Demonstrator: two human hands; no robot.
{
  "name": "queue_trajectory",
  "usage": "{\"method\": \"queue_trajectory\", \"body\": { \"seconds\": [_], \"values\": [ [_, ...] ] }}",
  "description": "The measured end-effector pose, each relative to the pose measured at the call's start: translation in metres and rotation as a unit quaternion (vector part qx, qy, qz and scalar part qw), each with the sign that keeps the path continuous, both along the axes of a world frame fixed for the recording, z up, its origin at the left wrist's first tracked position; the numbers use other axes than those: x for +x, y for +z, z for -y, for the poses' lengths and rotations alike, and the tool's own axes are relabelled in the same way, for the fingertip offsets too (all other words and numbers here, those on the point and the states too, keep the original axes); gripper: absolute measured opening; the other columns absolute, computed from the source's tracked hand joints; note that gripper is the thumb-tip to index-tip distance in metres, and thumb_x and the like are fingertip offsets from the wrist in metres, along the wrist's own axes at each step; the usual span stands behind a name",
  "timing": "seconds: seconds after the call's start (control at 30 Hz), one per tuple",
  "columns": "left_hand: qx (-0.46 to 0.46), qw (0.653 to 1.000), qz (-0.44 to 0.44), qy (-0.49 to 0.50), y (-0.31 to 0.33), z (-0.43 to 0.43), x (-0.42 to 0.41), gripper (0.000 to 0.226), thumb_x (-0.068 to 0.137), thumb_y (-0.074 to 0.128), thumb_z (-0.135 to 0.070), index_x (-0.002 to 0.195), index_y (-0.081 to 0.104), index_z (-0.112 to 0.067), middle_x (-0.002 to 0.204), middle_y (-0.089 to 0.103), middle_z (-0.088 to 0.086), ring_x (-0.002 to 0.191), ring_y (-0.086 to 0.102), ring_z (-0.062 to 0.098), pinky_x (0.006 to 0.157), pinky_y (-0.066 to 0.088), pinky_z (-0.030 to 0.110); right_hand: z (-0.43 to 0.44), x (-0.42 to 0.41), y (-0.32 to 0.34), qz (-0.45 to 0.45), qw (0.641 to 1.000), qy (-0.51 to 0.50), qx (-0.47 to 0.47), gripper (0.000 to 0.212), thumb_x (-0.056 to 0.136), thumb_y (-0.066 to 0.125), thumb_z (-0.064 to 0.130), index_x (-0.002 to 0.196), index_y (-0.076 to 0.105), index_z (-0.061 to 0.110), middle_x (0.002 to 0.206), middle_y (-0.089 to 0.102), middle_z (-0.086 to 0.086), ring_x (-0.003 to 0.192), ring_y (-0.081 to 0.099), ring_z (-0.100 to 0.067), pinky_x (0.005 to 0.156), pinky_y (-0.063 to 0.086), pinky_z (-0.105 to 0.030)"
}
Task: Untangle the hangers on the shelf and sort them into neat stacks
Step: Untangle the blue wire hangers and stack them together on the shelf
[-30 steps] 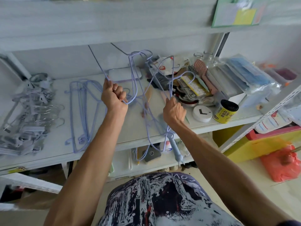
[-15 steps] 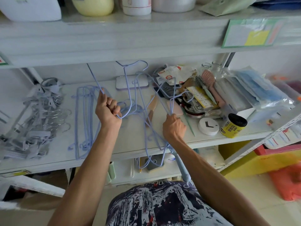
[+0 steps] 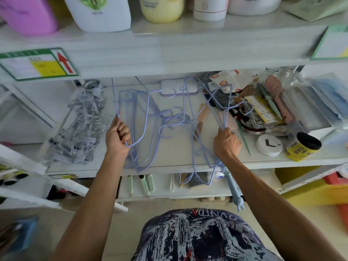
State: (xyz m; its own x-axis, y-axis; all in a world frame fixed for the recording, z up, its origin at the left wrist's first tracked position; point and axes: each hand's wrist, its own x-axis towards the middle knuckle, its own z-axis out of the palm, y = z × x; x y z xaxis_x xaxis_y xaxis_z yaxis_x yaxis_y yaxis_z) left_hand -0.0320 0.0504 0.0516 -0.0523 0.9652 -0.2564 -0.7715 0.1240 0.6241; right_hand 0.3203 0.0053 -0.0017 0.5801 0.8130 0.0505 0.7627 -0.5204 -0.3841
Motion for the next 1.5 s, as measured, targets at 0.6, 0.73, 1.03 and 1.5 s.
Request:
{"method": "queue_trajectory", "body": {
  "seconds": [0.6,0.73,1.03,1.5],
  "values": [
    [-0.104,0.798,-0.593,0.024,-0.02,0.017,-0.033,0.024,0.089,0.054,-0.016,0.07,0.064,-0.005,0.054,0.051,0.007,0.047,0.047,0.029,0.042,0.043,0.028,-0.001,-0.003,-0.002,-0.002,1.0,-0.013,-0.007,0.041,0.102,0.034,0.037,0.104,0.058,0.004,0.101,0.065,-0.027,0.09,0.064,-0.043,0.075,0.047,-0.043],
    [-0.085,0.628,-0.774,-0.008,-0.013,0.011,-0.03,0.024,0.087,0.05,-0.011,0.063,0.049,-0.005,0.058,0.049,0.005,0.055,0.049,0.027,0.049,0.036,0.027,-0.001,-0.003,-0.002,0.004,1.0,-0.014,-0.009,0.04,0.102,0.035,0.037,0.103,0.058,0.005,0.099,0.066,-0.026,0.087,0.064,-0.041,0.074,0.049,-0.042],
    [-0.133,0.522,-0.837,-0.101,-0.029,0.007,-0.019,0.057,0.093,0.05,-0.046,0.132,0.043,-0.005,0.129,0.044,0.024,0.115,0.048,0.042,0.089,0.049,0.05,-0.002,-0.007,0.001,0.002,1.0,-0.023,-0.014,0.041,0.102,0.034,0.038,0.104,0.059,0.006,0.099,0.066,-0.024,0.087,0.064,-0.039,0.076,0.051,-0.043],
    [-0.104,0.428,-0.894,-0.083,-0.012,-0.012,-0.006,0.06,0.088,0.056,-0.04,0.127,0.045,0.003,0.129,0.043,0.028,0.115,0.045,0.044,0.096,0.041,0.05,-0.004,-0.006,0.001,0.004,1.0,-0.024,-0.011,0.036,0.102,0.038,0.034,0.102,0.06,0.005,0.094,0.068,-0.022,0.085,0.065,-0.038,0.072,0.049,-0.041]
  ]
}}
